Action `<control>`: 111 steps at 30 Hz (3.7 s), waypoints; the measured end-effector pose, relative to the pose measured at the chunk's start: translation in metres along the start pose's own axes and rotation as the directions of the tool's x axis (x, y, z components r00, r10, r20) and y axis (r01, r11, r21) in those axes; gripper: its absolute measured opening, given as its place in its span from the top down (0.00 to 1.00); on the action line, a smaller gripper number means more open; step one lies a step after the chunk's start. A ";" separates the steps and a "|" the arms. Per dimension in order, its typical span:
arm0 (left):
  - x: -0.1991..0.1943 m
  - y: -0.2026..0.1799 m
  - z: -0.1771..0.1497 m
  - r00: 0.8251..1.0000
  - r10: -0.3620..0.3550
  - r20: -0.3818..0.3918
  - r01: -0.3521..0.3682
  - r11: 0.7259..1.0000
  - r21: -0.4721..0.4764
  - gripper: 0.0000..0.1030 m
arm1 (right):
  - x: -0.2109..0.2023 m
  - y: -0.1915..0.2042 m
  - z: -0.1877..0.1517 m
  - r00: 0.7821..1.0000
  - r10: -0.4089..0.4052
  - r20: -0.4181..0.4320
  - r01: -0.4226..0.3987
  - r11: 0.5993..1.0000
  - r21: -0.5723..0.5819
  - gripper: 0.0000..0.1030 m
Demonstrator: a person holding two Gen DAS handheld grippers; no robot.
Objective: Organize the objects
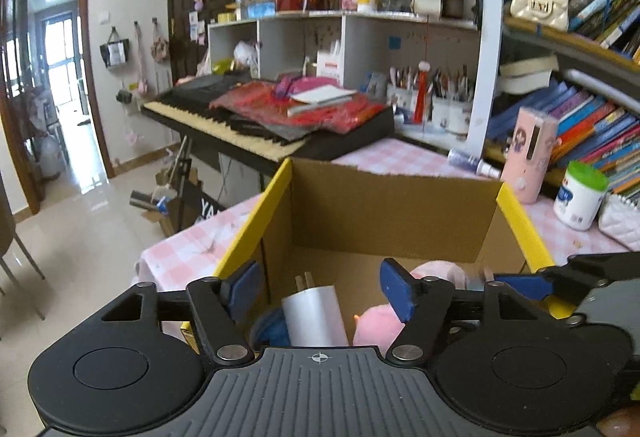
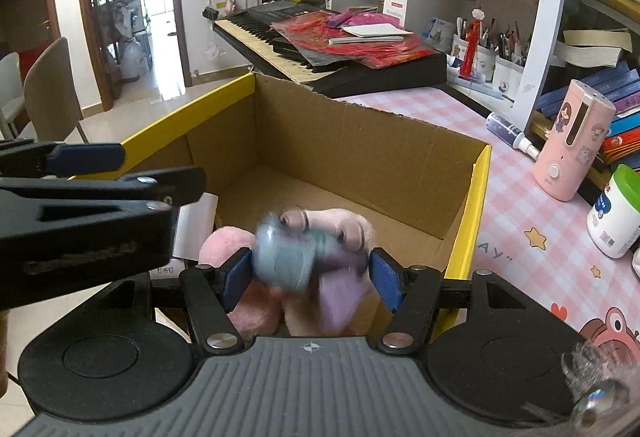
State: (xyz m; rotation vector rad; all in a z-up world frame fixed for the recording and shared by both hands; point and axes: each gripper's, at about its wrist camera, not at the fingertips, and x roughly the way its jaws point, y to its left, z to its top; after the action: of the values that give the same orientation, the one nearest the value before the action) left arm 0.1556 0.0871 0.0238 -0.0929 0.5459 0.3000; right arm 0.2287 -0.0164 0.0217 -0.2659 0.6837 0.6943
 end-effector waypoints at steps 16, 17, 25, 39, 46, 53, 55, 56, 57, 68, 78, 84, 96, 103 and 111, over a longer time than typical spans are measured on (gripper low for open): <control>-0.035 0.021 -0.003 0.996 0.032 0.081 -0.025 0.996 -0.084 0.07 | -0.046 0.020 -0.011 0.984 -0.126 0.126 0.121 0.992 0.044 0.14; -0.037 0.022 -0.004 0.996 0.027 0.081 -0.020 0.996 -0.086 0.06 | -0.051 0.021 -0.012 0.980 -0.145 0.135 0.139 0.989 0.053 0.12; -0.053 0.027 -0.017 0.998 -0.015 0.069 0.019 0.999 -0.048 0.02 | -0.079 0.028 -0.031 0.936 -0.328 0.126 0.303 0.935 0.183 0.02; -0.085 0.038 -0.058 0.997 -0.073 -0.029 0.075 0.996 0.056 0.01 | -0.115 0.063 -0.095 0.856 -0.514 -0.049 0.502 0.806 0.313 0.00; -0.098 0.033 -0.076 0.992 -0.101 -0.072 0.111 0.984 0.141 0.01 | -0.141 0.077 -0.126 0.794 -0.597 -0.115 0.591 0.713 0.376 0.00; -0.114 0.016 -0.093 0.971 -0.217 -0.104 0.236 0.944 0.231 0.01 | -0.166 0.091 -0.155 0.734 -0.659 -0.161 0.658 0.633 0.408 0.00; -0.117 0.010 -0.095 0.962 -0.251 -0.110 0.272 0.928 0.253 0.01 | -0.172 0.093 -0.161 0.719 -0.673 -0.173 0.672 0.611 0.418 0.00; -0.119 0.007 -0.096 0.957 -0.266 -0.112 0.287 0.922 0.261 0.01 | -0.175 0.093 -0.164 0.712 -0.679 -0.180 0.679 0.599 0.423 0.00; -0.121 0.005 -0.097 0.953 -0.280 -0.114 0.301 0.916 0.266 0.01 | -0.178 0.093 -0.165 0.705 -0.685 -0.186 0.685 0.589 0.429 0.00; -0.126 -0.004 -0.098 0.933 -0.333 -0.139 0.358 0.903 0.238 0.00 | -0.194 0.092 -0.175 0.666 -0.715 -0.211 0.721 0.546 0.428 0.00; -0.132 -0.012 -0.102 0.947 -0.294 -0.130 0.320 0.908 0.272 0.00 | -0.197 0.090 -0.179 0.661 -0.711 -0.240 0.732 0.540 0.416 0.00; -0.135 -0.016 -0.103 0.956 -0.263 -0.128 0.289 0.915 0.280 0.00 | -0.195 0.088 -0.179 0.652 -0.705 -0.280 0.742 0.518 0.424 0.00; -0.143 -0.027 -0.107 0.967 -0.225 -0.122 0.251 0.928 0.276 0.00 | -0.200 0.090 -0.183 0.609 -0.735 -0.299 0.775 0.470 0.422 0.00; -0.150 -0.030 -0.109 0.971 -0.210 -0.113 0.234 0.929 0.287 0.00 | -0.205 0.091 -0.187 0.598 -0.741 -0.306 0.783 0.456 0.423 0.00; -0.153 -0.032 -0.110 0.973 -0.199 -0.112 0.224 0.930 0.293 0.00 | -0.207 0.093 -0.190 0.595 -0.740 -0.313 0.785 0.452 0.423 0.00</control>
State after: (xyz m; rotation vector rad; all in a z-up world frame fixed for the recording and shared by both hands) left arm -0.0140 -0.0010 0.0103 0.1351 0.6512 -0.0017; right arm -0.0424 -0.1340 0.0146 -0.0664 0.7162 -0.4174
